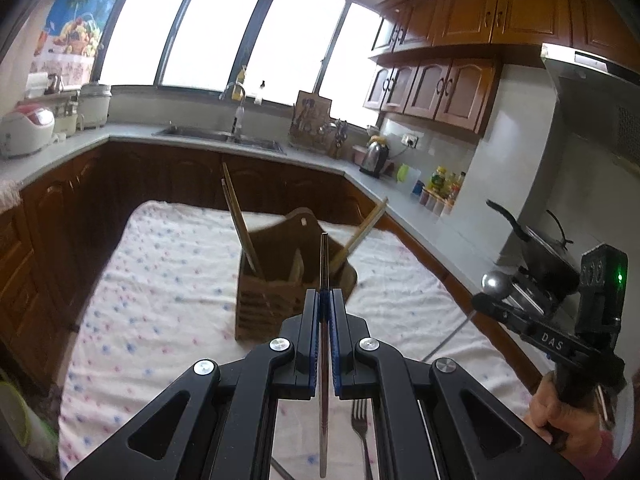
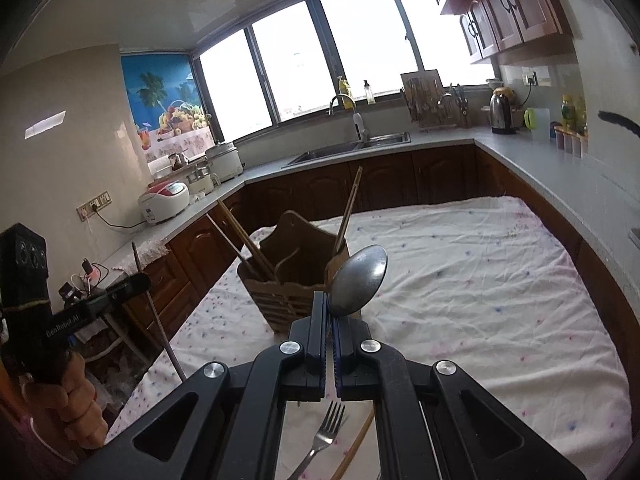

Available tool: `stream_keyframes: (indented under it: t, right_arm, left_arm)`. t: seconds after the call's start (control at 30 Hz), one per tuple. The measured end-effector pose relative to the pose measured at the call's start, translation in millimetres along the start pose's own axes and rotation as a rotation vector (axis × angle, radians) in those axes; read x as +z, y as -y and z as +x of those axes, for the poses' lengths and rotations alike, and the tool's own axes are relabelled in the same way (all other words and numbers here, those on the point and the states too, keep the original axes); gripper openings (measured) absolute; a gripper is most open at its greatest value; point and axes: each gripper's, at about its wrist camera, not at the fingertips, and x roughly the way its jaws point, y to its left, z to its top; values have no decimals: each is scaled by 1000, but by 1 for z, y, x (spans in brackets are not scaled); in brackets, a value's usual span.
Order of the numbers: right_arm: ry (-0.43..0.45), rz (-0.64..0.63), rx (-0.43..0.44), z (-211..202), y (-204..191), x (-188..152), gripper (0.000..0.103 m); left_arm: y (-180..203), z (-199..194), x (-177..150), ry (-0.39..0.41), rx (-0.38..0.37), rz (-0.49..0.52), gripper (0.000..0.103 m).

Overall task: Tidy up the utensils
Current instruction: 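Lift the metal spoon with the right tool and carry it over the holder, then lower the spoon handle into the holder and open the right tool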

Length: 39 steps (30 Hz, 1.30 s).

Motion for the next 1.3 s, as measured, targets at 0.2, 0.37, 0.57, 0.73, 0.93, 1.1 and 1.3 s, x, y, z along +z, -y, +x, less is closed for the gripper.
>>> stream_keyframes:
  t: [0.2, 0.37, 0.57, 0.73, 0.93, 1.1, 1.3]
  right_arm:
    - [39, -38, -21, 10, -7, 19, 2]
    - [80, -87, -37, 23, -15, 42, 2]
    - [120, -143, -53, 45, -22, 69, 2]
    - [144, -173, -62, 64, -26, 79, 2]
    - [141, -187, -72, 92, -29, 76, 2]
    - [112, -192, -78, 111, -29, 63, 2]
    - [50, -186, -78, 130, -26, 45, 2]
  left_arm:
    - [-2, 4, 22, 77, 18, 33, 3]
    - [-6, 17, 40, 143, 28, 36, 3]
    - [-9, 34, 58, 259, 77, 36, 3]
    - [-12, 54, 57, 351, 138, 15, 3]
    - [-16, 89, 35, 380, 197, -34, 3]
    - [-11, 114, 19, 364, 216, -48, 3]
    - [-7, 126, 2, 317, 208, -36, 3]
